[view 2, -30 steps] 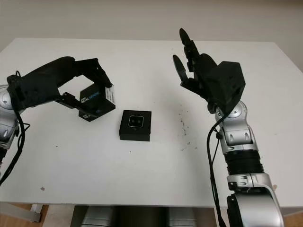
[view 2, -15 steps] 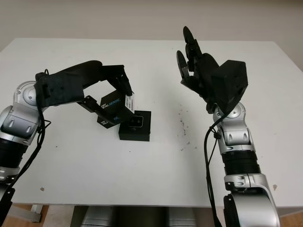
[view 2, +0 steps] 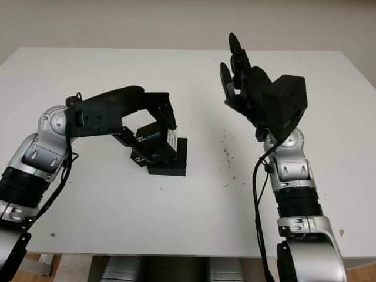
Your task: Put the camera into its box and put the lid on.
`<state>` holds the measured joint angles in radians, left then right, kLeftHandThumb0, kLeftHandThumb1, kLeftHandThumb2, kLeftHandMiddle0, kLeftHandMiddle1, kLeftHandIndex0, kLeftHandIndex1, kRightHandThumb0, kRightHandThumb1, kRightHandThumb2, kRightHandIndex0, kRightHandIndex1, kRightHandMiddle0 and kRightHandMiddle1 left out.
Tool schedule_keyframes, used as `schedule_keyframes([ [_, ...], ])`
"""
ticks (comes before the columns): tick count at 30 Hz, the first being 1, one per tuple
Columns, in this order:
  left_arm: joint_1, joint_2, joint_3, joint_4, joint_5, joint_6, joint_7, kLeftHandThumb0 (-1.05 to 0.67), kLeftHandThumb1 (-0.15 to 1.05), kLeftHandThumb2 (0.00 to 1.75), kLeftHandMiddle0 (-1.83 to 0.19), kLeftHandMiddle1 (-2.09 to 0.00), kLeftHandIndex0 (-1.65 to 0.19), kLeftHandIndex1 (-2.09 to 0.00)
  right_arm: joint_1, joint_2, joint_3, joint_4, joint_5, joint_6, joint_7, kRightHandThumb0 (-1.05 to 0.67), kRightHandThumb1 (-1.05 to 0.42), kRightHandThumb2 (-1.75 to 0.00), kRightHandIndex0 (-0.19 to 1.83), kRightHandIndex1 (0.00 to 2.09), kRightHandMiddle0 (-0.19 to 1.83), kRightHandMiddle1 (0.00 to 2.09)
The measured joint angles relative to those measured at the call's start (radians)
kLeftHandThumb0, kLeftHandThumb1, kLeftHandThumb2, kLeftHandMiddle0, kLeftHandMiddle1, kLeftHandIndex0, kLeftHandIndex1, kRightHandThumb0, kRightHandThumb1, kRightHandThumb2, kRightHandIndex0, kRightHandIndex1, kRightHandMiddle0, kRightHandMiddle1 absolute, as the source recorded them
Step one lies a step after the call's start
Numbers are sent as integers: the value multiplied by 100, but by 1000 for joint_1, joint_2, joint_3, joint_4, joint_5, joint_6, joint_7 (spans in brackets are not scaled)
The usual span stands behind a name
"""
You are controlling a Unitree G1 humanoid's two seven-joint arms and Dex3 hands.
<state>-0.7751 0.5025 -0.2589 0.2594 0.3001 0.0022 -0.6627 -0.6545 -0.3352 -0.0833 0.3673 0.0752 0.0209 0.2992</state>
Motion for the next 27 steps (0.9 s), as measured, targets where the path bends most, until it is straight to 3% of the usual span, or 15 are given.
schedule_keyframes([
  [12, 0, -26, -17, 28, -7, -24, -25, -12, 91, 5, -45, -152, -37, -153, 1, -1, 1, 0, -3, 14, 11, -72, -105, -75, -19, 0, -18, 3],
  [23, 0, -36, -18, 30, -3, -21, -31, -11, 92, 5, -42, -138, -34, -147, 4, -1, 1, 0, -8, 19, 19, -72, -105, -76, -19, 0, -19, 2],
  [27, 0, -46, -21, 31, 1, -21, -23, -11, 91, 5, -44, -143, -35, -150, 4, -1, 1, 0, -8, 19, 18, -72, -105, -75, -19, 0, -19, 3],
])
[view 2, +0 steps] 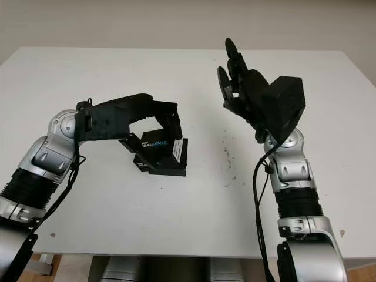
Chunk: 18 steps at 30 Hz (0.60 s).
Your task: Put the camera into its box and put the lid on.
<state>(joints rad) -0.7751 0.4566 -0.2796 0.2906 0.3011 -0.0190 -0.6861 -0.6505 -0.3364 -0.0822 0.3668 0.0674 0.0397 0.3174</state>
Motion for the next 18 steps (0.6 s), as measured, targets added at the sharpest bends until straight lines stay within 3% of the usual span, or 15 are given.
schedule_keyframes([
  [10, 0, -55, -20, 20, 45, 3, 87, -9, 92, 5, -37, -156, -30, -159, 0, 0, 0, 0, -3, 2, -3, -74, -105, -74, -19, 0, -19, 3],
  [14, -1, -81, -37, -5, 108, 76, 126, -10, 92, 6, -33, -168, -30, -164, 0, 0, 0, 0, -2, 2, -4, -74, -105, -74, -19, 0, -19, 2],
  [18, -1, -104, -55, -55, 151, 163, 140, -8, 93, 6, -29, -162, -29, -166, 0, 1, 0, -7, -2, 3, -6, -72, -105, -74, -19, 0, -19, 2],
])
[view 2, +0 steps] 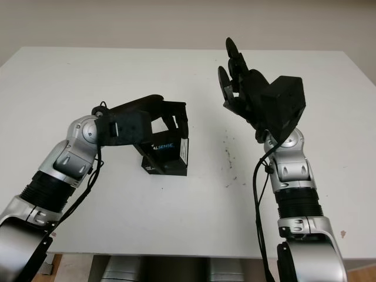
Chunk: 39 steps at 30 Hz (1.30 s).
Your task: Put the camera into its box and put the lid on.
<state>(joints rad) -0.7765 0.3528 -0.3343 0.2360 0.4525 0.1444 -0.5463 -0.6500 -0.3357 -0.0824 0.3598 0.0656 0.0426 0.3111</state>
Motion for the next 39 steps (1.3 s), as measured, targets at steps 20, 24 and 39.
schedule_keyframes([
  [20, 4, -6, -32, -54, 50, 48, 3, -10, 91, 5, -33, -163, -35, -163, 0, 6, 0, 0, 9, -2, -7, -72, -105, -73, -19, 0, -19, 4],
  [24, -18, -13, -32, -34, 39, 49, 2, -11, 91, 5, -28, -159, -32, -160, 0, 12, 0, 0, 11, 0, -6, -72, -105, -74, -19, 0, -19, 3],
  [39, -92, -59, -34, 33, 41, 40, 28, -14, 91, 5, -30, -169, -31, -165, 0, 15, -1, 0, 11, 5, -9, -70, -105, -72, -19, 0, -18, 3],
])
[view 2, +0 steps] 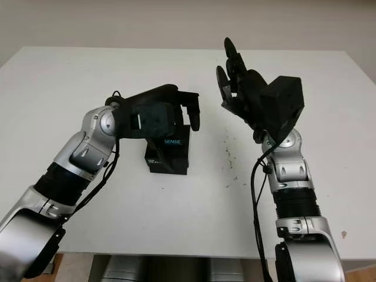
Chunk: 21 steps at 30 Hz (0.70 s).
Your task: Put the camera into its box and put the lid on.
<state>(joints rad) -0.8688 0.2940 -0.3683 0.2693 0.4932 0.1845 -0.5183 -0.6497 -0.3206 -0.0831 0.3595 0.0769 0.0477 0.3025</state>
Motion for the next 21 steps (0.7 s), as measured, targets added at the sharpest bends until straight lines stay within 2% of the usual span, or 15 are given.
schedule_keyframes([
  [7, -12, -1, -4, 22, 17, 1, -4, -11, 89, 5, -33, -147, -36, -151, 0, 0, 0, 0, -4, -1, -1, -73, -105, -71, -19, 0, -19, 4],
  [12, -13, 5, -14, 21, 33, 13, -27, -14, 89, 5, -34, -146, -32, -143, 0, -1, 0, -3, -9, 5, -1, -73, -105, -72, -19, 0, -19, 4],
  [14, -13, 12, -19, 17, 38, 14, -40, -21, 87, 5, -20, -133, -16, -128, 0, -4, 0, -3, -10, 5, 4, -74, -105, -72, -19, 0, -19, 1],
  [15, -13, 16, -22, 13, 44, 16, -48, -26, 87, 5, -12, -139, -10, -116, 0, -4, 0, -3, -10, 5, 5, -74, -105, -72, -19, 0, -19, 1],
  [16, -13, 20, -26, 9, 51, 18, -56, -34, 87, 5, 0, -126, -5, -98, 0, -4, 0, -3, -10, 5, 5, -74, -105, -72, -19, 0, -19, 1],
  [17, -13, 24, -30, 6, 59, 18, -60, -37, 87, 5, 4, -125, -3, -88, 0, -4, 0, -3, -10, 5, 5, -73, -105, -72, -19, 0, -19, 2],
  [18, -13, 27, -34, 5, 65, 18, -64, -41, 87, 5, 8, -145, -1, -77, 0, -4, 0, -3, -10, 5, 4, -73, -105, -71, -19, 0, -19, 2],
  [19, -13, 30, -37, 4, 68, 18, -68, -45, 88, 5, 8, -180, 1, -62, 0, -4, 0, -3, -10, 6, 4, -73, -105, -71, -19, 0, -19, 2],
  [21, -13, 37, -40, 4, 71, 26, -74, -49, 88, 5, 3, -202, -3, -39, 0, -4, 0, -3, -9, 6, 4, -73, -105, -71, -19, 0, -18, 3],
])
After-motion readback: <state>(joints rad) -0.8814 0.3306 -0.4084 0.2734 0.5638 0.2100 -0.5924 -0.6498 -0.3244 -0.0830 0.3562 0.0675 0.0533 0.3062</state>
